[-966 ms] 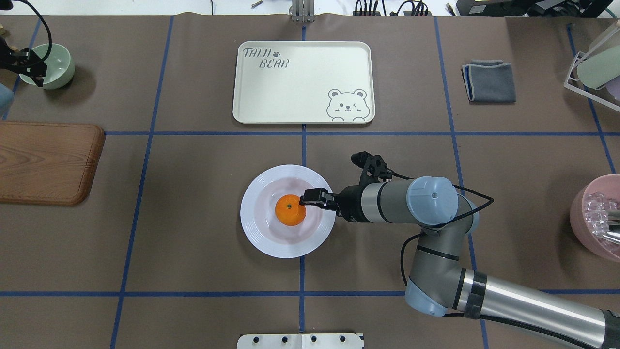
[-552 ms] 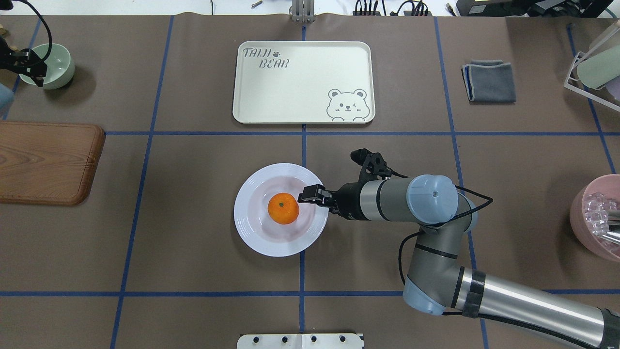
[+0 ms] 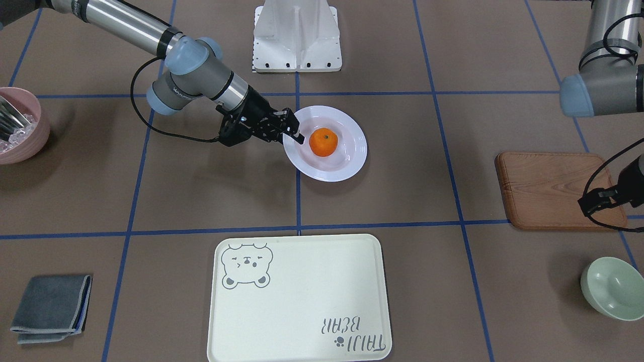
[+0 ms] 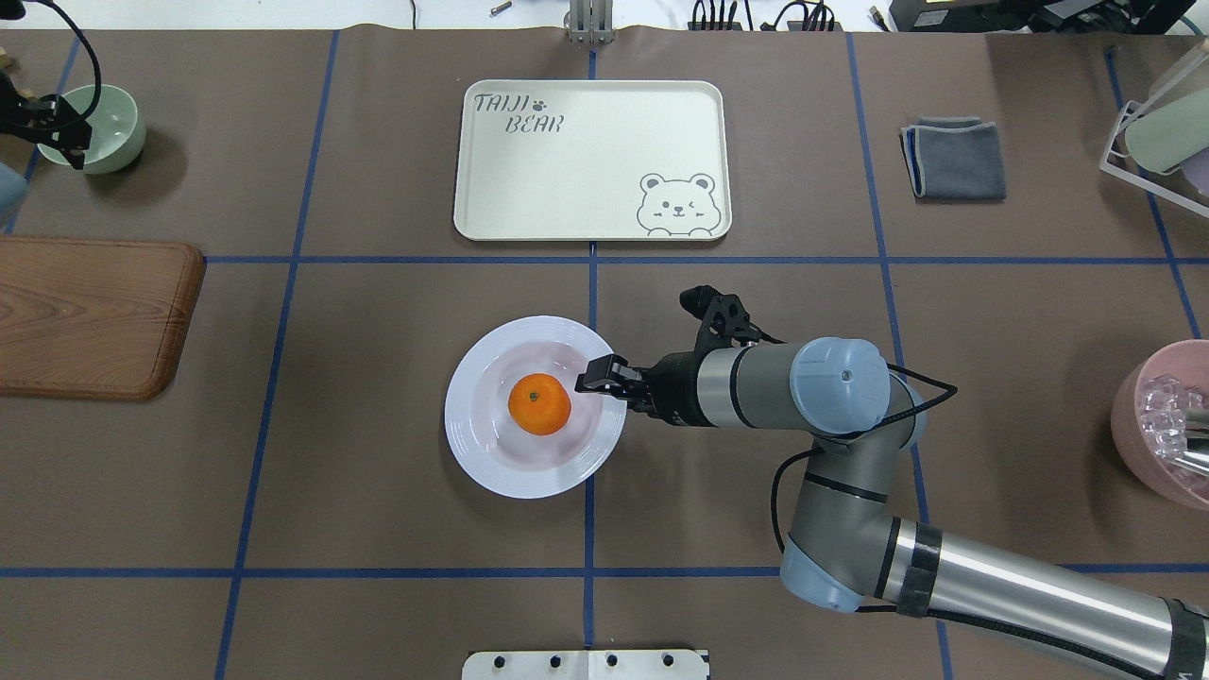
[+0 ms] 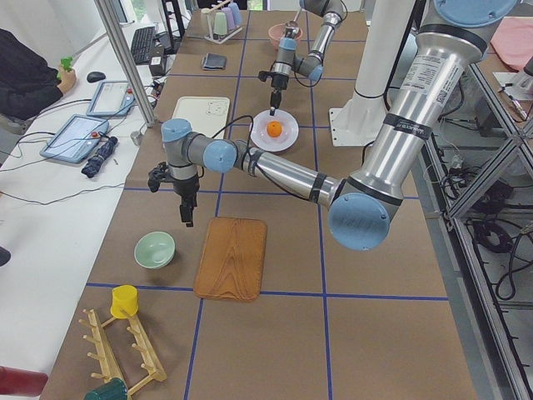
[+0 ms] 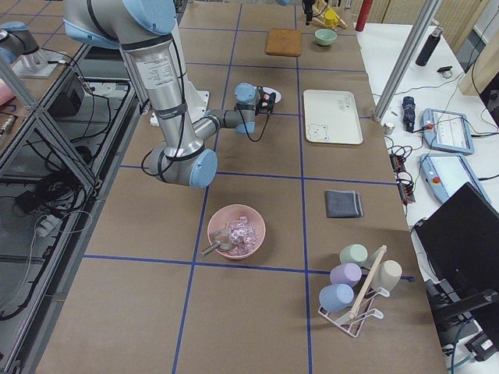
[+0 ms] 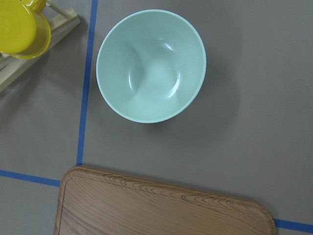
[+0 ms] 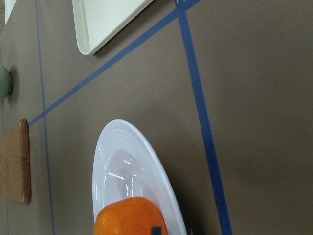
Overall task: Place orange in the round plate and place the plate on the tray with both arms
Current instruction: 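Lift the plate with the right gripper and carry it onto the cream tray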
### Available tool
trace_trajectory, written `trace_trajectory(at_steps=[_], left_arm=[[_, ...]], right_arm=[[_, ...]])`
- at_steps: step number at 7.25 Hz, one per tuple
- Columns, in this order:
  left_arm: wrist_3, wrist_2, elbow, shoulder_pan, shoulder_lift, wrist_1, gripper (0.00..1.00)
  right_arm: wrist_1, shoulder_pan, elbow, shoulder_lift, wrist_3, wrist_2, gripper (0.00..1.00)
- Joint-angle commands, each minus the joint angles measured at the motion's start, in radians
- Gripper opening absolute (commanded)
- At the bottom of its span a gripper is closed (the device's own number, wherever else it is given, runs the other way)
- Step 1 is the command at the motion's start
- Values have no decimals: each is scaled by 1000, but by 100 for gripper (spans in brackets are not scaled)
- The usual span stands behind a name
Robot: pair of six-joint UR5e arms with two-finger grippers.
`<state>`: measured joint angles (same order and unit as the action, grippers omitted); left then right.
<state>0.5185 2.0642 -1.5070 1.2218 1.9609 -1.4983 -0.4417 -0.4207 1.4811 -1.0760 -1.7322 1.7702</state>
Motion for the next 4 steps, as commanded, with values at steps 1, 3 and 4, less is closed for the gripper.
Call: trace_trajectory(at_steps=[1,3,4], left_arm=[[0,-13,11,-1,13,1,98],[-2,-15,10,1,15,1,98],[0,-27,8,1,15,1,98]], right_arm=[[12,-1,1,5,-9,-12,1],[72,-1,1,8,-53,-31,0],[95,-1,4,8,-75,-40,0]])
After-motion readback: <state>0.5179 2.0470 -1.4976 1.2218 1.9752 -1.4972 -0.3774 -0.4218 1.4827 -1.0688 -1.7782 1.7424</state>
